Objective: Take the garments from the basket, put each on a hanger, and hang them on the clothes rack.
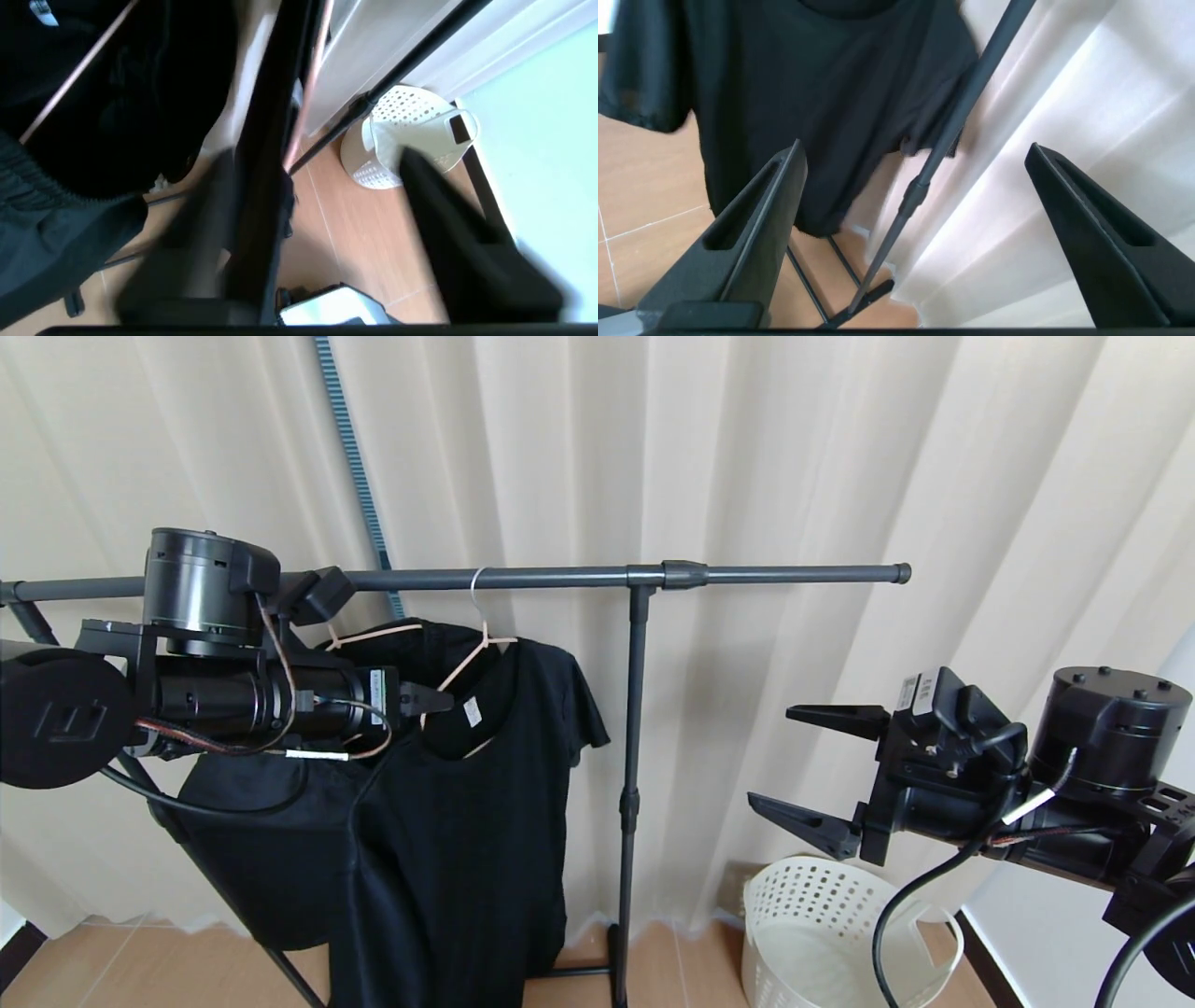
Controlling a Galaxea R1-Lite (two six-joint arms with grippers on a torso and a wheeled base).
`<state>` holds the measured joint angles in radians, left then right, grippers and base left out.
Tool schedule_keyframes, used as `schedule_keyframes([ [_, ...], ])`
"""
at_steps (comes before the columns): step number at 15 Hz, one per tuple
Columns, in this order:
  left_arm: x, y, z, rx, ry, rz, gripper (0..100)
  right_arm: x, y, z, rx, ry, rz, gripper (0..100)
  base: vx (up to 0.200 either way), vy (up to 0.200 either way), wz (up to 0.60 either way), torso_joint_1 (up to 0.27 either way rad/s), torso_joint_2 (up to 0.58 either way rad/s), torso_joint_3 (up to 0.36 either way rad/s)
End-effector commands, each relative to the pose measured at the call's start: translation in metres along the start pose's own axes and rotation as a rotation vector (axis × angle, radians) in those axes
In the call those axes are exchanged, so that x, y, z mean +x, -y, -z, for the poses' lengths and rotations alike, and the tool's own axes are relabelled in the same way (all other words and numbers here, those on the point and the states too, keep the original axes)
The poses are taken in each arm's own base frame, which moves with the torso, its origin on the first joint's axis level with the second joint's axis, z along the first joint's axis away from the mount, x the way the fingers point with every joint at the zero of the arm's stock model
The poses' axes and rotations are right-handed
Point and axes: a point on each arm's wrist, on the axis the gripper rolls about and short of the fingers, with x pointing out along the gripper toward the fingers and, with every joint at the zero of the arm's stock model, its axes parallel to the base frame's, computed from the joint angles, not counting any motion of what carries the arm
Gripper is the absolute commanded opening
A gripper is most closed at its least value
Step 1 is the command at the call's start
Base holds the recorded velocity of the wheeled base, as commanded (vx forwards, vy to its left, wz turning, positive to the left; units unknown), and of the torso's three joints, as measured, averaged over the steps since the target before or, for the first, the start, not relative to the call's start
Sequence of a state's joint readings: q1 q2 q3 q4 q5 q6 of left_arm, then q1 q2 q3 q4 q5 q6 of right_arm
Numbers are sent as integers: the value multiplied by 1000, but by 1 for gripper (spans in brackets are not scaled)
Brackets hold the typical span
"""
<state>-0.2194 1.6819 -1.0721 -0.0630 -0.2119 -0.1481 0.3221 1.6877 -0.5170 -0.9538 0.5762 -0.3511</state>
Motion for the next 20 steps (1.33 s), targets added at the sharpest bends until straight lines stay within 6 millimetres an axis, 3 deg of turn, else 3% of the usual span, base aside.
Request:
schedule_keyframes([
  [1, -2, 0, 0, 0, 4, -4, 100, 0, 0, 0, -1, 1, 0, 100, 0, 0, 0, 0, 0, 0],
  [6, -9, 4, -2, 7, 22, -6, 100, -1, 0, -2, -4, 5, 1, 100, 0, 0, 0, 0, 0, 0],
  [11, -31, 12, 0, 24, 60, -13, 100, -7, -2, -9, -19, 27, 9, 100, 0, 0, 0, 0, 0, 0],
  [14, -49, 11, 15, 20, 52, -19, 100, -11, -2, -13, -28, 29, 47, 100, 0, 0, 0, 0, 0, 0],
  [20, -84, 14, 46, 23, 52, -17, 100, -42, -11, -46, -93, 109, 184, 100, 0, 0, 0, 0, 0, 0],
])
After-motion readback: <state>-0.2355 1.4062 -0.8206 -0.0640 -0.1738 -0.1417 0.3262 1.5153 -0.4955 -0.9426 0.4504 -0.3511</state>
